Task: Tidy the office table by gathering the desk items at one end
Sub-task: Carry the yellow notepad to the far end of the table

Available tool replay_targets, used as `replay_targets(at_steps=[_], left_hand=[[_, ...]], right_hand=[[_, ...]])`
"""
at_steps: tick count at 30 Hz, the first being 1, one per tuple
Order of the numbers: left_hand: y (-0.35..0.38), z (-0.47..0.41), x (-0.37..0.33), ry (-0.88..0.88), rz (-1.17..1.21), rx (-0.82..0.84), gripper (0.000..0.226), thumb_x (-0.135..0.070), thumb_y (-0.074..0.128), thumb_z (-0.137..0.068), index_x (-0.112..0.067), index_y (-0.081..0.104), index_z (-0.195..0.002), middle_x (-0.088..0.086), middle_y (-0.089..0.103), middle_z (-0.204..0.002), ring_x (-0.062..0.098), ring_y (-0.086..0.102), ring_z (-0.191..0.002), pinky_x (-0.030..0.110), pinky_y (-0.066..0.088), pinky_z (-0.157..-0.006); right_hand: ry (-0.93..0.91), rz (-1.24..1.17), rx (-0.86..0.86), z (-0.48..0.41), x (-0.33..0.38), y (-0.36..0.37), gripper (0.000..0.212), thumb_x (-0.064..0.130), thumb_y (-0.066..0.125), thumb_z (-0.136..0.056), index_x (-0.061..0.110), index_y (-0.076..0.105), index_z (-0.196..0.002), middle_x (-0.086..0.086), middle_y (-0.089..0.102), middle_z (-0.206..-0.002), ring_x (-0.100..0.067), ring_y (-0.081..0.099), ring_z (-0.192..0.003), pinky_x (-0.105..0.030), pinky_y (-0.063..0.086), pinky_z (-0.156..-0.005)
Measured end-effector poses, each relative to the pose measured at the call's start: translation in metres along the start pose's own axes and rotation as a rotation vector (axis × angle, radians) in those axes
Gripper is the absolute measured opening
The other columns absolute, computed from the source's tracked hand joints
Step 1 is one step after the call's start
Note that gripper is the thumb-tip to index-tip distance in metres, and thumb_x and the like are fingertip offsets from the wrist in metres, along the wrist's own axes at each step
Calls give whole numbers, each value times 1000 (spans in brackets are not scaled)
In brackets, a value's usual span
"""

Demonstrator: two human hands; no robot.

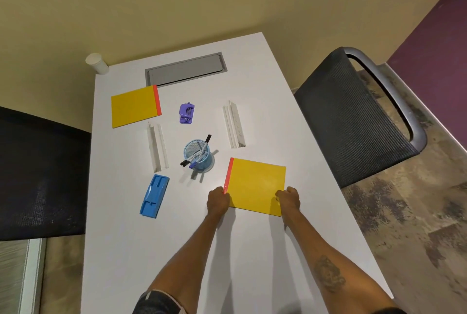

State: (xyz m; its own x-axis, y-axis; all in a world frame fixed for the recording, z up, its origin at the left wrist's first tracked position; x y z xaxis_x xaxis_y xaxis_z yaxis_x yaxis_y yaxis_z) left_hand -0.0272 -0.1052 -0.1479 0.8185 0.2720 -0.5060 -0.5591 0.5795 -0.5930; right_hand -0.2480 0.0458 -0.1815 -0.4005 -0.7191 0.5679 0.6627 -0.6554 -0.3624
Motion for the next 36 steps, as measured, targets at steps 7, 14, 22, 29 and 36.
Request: replay_targets(at_steps=[7, 14, 22, 29, 36], left_hand=[[0, 5, 14, -38, 400, -8, 35, 3, 53, -91, -5, 64, -124, 16, 68, -103, 27, 62, -84, 30, 52, -68], [5, 22, 11, -37, 747, -16, 36, -4, 58, -95, -14, 59, -130, 15, 68, -121, 37, 66, -110, 55, 56, -93], [-4, 48, -31, 98, 797, -26, 19, -15, 58, -99, -9, 62, -116, 17, 67, -112, 26, 61, -93, 42, 54, -82], [-3, 94, -83, 247, 763, -58, 30, -26, 57, -100, -2, 63, -118, 12, 70, -103, 18, 66, -90, 28, 57, -77], [32, 162, -141, 344, 729, -92, 27, -29, 56, -100, -8, 65, -114, 11, 68, -97, 21, 63, -89, 33, 55, -74]], right_hand=[[10, -35, 115, 0, -5, 5, 46, 16, 61, -86, 14, 54, -131, -5, 53, -118, -26, 58, -106, -34, 48, -87], [-86, 186, 112, 9, 2, -8, 51, 7, 54, -95, 7, 42, -145, -15, 49, -144, -34, 54, -126, -37, 47, -99], [-355, 310, 126, 27, 55, -35, 49, 13, 53, -100, 7, 40, -147, -17, 44, -148, -35, 48, -134, -42, 44, -111], [-564, 263, 290, 55, 99, -76, 54, 24, 47, -103, 17, 29, -154, -8, 33, -159, -31, 37, -145, -52, 37, -116], [-594, 94, 402, 63, 85, -174, 27, 14, 51, -101, 0, 56, -125, -19, 62, -127, -24, 61, -103, -33, 54, -85]])
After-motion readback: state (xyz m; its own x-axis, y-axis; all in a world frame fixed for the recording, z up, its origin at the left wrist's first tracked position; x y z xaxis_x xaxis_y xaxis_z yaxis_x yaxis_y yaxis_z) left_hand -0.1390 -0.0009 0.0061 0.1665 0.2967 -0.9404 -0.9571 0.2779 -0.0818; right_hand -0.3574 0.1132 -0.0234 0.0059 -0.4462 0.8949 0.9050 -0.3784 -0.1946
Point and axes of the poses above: each hand's wrist, its own z-axis away from the middle knuckle, its own y-axis out of the palm, x = y × z, the point moved 10 cm from there along -z, towards the middle knuckle
